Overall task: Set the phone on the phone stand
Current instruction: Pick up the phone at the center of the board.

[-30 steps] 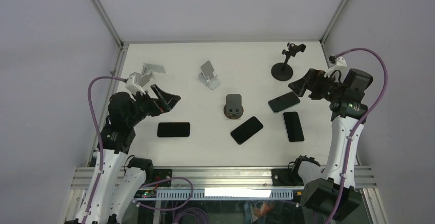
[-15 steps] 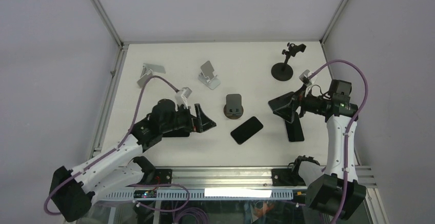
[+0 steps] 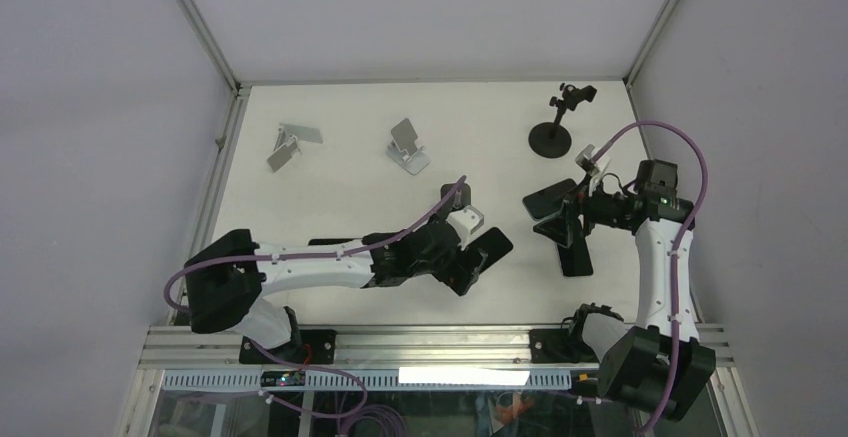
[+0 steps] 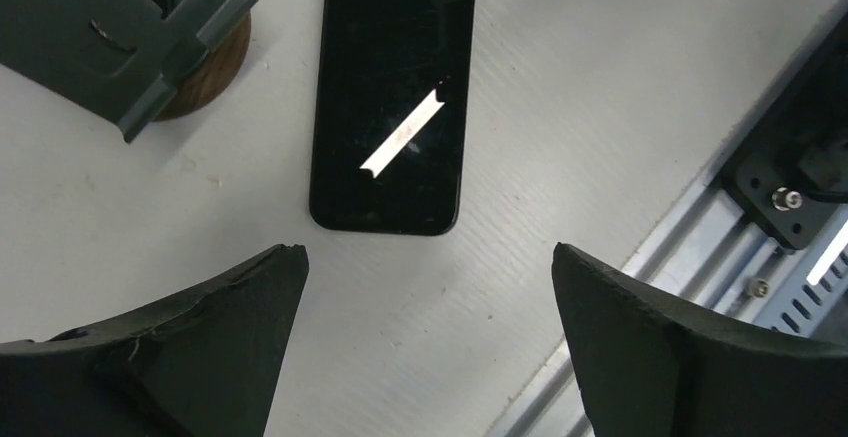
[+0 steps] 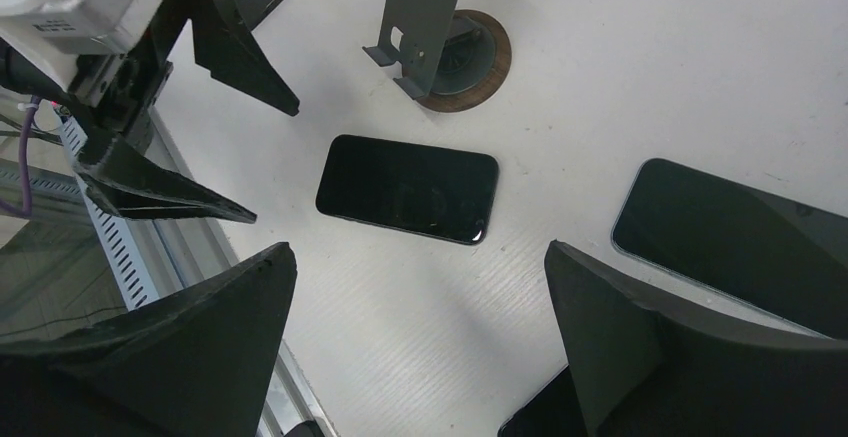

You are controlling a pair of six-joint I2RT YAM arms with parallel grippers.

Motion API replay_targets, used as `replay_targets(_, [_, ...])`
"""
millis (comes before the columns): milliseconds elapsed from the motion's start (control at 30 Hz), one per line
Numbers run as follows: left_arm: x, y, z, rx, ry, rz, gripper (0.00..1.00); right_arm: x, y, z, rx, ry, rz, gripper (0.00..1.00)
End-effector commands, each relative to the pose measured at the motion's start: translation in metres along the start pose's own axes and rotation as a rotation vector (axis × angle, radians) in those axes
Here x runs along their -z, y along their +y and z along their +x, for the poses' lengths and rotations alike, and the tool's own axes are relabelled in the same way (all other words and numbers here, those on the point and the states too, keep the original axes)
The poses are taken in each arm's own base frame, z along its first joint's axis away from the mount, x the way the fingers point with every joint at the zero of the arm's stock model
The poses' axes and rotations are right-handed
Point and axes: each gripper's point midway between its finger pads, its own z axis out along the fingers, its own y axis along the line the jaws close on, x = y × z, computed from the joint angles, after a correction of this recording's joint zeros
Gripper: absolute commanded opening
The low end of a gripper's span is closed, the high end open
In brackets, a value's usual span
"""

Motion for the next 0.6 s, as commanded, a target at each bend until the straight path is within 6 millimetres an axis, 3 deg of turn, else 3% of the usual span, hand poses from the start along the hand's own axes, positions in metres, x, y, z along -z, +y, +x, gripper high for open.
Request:
replay_targets(0, [-0.016, -0.003, -0.035, -0.115, -0.051, -0.041, 0.99, 0.002, -0.003, -0.005, 0.037, 0.010, 0.007, 1.00])
replay_targets(233, [-0.052, -0.011, -0.019, -0.213, 0.143, -0.064, 0.98, 0.002, -0.005, -0.005, 0.016, 0.016, 0.009, 1.00])
replay_targets(567, [-0.071, -0.002, -0.008, -0.260, 0.206, -0.132, 0.98, 0.001, -0.007, -0.002, 0.001, 0.024, 0.007, 1.00])
